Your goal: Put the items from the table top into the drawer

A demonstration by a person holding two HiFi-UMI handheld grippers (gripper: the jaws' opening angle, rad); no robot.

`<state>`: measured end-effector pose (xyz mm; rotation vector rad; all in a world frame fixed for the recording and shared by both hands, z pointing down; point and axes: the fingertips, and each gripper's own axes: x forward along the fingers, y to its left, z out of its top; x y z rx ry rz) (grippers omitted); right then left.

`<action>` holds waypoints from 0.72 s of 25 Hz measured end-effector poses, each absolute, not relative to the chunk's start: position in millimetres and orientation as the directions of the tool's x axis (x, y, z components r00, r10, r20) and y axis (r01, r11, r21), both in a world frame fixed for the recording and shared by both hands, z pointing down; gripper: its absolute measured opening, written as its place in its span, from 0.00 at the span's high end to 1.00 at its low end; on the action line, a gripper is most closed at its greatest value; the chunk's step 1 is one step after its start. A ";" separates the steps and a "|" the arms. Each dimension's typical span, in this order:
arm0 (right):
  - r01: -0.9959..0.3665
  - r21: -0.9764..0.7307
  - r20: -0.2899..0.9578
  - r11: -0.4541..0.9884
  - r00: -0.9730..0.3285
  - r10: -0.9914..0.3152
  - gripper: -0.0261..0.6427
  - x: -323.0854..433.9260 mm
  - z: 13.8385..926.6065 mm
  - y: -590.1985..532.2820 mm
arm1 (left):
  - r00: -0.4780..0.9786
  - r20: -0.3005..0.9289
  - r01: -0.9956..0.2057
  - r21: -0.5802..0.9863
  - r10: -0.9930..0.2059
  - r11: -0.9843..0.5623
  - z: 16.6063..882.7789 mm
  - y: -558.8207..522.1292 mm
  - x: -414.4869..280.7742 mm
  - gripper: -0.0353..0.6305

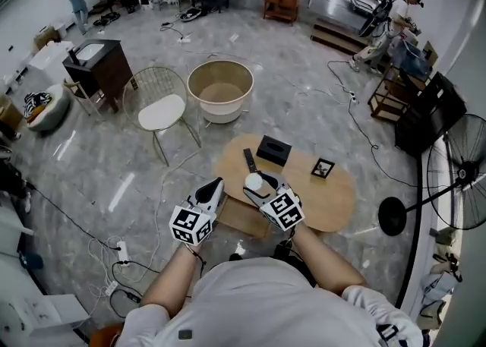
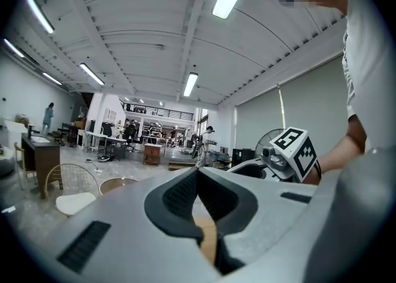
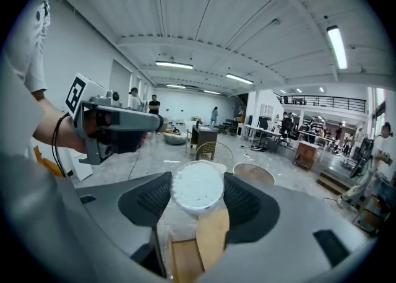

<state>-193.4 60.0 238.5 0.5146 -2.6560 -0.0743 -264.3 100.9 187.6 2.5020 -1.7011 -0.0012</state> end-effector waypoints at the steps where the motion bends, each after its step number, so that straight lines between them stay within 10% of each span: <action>1: -0.329 0.130 0.407 0.935 -0.843 -0.353 0.55 -202.3 247.0 59.6 | 0.354 0.065 -0.932 0.101 -0.933 -0.347 197.2 102.4 -272.8 0.93; 18: -0.061 0.073 0.460 0.995 -0.883 -0.088 0.55 -252.9 326.6 21.0 | 0.111 0.173 -0.983 0.163 -0.979 -0.083 279.4 80.3 -304.4 0.93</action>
